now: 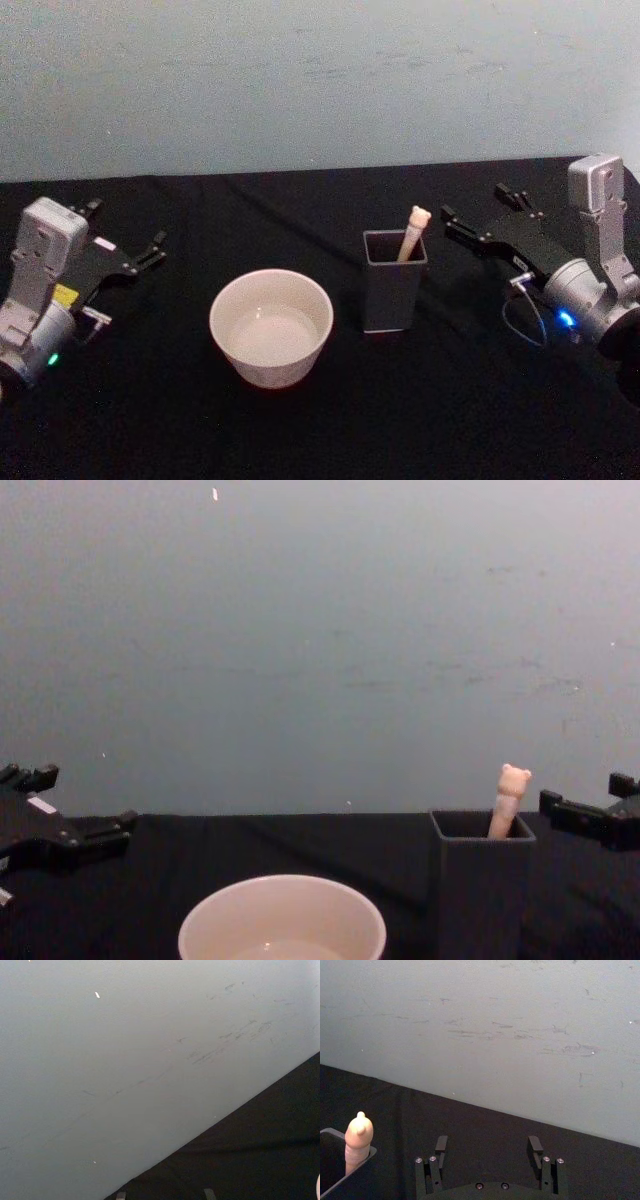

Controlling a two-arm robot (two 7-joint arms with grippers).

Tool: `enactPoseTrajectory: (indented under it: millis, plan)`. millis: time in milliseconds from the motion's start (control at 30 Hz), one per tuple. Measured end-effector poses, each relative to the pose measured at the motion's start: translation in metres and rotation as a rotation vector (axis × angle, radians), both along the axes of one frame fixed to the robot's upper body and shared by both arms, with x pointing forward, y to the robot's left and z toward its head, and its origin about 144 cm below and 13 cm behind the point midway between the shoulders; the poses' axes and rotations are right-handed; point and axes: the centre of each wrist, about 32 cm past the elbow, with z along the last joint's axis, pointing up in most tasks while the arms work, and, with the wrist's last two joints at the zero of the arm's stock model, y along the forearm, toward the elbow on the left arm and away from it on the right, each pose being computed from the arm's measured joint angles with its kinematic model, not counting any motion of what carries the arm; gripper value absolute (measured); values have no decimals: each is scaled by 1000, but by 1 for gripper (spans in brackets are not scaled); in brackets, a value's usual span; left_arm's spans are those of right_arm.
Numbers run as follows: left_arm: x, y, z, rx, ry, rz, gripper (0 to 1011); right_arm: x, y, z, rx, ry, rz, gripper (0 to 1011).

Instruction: Pick up the stirring spoon with one hand, stir inside the cup, then place it back in its original position.

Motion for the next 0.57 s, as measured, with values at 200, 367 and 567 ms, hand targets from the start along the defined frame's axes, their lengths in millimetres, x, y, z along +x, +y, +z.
enactPoseTrajectory:
  millis: [200,367,567]
  plan:
    - [0,0,0,0,0,0,1002,0,0,0,0,0,0,1002]
    - [0,0,0,0,0,0,1001,0,0,0,0,0,0,1002]
    - [0,0,0,0,0,0,1001,0,0,0,0,0,0,1002]
